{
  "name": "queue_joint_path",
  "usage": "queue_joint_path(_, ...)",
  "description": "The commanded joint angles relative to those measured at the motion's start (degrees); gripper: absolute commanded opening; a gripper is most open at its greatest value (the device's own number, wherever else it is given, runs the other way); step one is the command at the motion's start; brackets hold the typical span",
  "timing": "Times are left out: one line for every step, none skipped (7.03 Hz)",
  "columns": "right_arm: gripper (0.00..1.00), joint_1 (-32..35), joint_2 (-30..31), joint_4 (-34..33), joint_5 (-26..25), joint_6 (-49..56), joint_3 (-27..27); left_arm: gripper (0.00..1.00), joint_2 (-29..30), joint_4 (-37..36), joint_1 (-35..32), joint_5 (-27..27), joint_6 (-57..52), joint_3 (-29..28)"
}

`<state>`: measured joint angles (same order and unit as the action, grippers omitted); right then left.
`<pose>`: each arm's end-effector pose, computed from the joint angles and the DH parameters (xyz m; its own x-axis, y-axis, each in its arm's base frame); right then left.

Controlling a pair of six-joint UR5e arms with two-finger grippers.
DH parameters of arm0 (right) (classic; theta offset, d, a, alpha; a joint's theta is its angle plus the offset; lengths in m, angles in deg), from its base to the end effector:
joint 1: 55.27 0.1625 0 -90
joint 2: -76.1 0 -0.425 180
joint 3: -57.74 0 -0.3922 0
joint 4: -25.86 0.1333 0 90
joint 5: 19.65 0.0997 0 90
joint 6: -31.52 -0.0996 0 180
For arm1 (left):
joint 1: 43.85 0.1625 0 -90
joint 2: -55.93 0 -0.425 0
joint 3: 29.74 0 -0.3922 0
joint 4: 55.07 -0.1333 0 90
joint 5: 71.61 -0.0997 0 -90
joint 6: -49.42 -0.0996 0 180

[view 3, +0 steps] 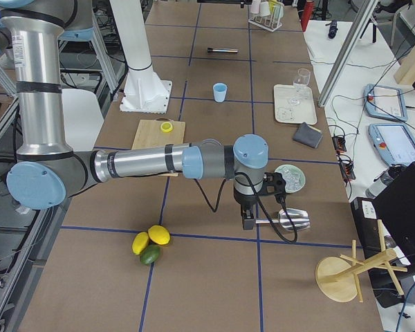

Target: Squeeze lemon into cup

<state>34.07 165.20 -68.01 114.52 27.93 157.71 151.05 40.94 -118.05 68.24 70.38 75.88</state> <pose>0.0581 -0.5002 0.5722 0.7156 -0.0308 0.6979 -0.0334 0.9964 0.0783 0.0873 -0.5185 0.4594 0.5789 0.1657 -0.7984 -0.0386 0.9836 0.1762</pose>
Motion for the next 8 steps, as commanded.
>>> queue_joint_path(1.0, -5.7, 1.8, 0.3, 6.2, -13.0, 7.0, 1.0, 2.8, 0.5, 3.2, -1.4, 3.6, 0.2)
queue_joint_path(1.0, -12.0, 2.4, 0.4, 2.5, -20.6, 12.0, 1.0, 4.7, 0.6, 3.8, -1.4, 5.9, -1.0)
queue_joint_path(1.0, -21.1, 2.4, 3.4, -3.8, -39.6, 17.6, 1.0, 5.0, 0.6, 6.0, -1.5, 8.9, -1.0)
queue_joint_path(1.0, -28.9, 2.6, 13.0, -7.4, -55.8, 19.1, 1.0, 5.0, 1.6, 7.0, -2.6, 11.6, -0.9)
queue_joint_path(1.0, -35.2, 3.0, 19.6, -10.1, -64.6, 19.5, 1.0, 4.7, 3.6, 9.6, -9.8, 12.9, -0.7)
queue_joint_path(1.0, -40.7, 3.4, 19.9, -13.3, -69.7, 22.3, 1.0, 4.5, 3.6, 12.0, -14.3, 13.9, -1.0)
queue_joint_path(1.0, -47.8, 3.6, 19.9, -18.8, -77.9, 25.7, 1.0, 4.5, 3.7, 12.8, -14.3, 15.2, -0.9)
queue_joint_path(1.0, -55.4, 3.5, 19.7, -26.0, -83.3, 29.3, 1.0, 4.7, 3.8, 13.4, -14.3, 15.7, -0.9)
